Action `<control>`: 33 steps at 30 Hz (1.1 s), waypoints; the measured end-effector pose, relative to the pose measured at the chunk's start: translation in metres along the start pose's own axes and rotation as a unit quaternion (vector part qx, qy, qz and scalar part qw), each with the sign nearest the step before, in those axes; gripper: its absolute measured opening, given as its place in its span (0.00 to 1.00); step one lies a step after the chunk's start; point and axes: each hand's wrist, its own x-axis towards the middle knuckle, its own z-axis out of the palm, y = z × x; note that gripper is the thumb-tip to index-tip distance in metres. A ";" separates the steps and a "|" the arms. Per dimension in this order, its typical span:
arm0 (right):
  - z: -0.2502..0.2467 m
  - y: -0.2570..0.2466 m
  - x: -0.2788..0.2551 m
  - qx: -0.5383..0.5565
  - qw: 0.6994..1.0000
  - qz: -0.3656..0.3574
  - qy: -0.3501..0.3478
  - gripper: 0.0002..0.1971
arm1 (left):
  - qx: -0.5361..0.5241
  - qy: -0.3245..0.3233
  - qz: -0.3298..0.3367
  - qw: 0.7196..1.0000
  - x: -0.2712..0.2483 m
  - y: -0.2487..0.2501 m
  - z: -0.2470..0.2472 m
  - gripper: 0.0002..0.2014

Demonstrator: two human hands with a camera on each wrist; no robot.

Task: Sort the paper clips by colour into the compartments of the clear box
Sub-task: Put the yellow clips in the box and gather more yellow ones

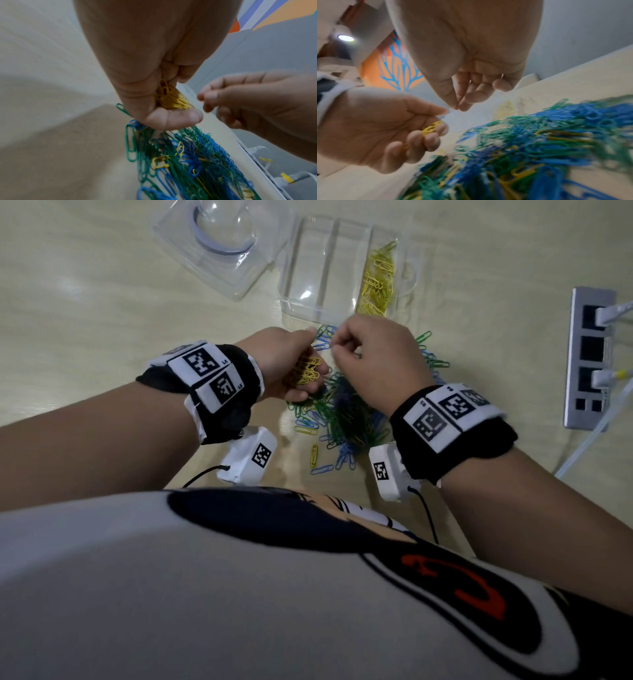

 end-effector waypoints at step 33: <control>0.025 -0.002 -0.018 -0.181 0.969 -0.068 -0.152 0.11 | 0.006 0.016 -0.025 1.000 -0.006 -0.013 -0.022 0.22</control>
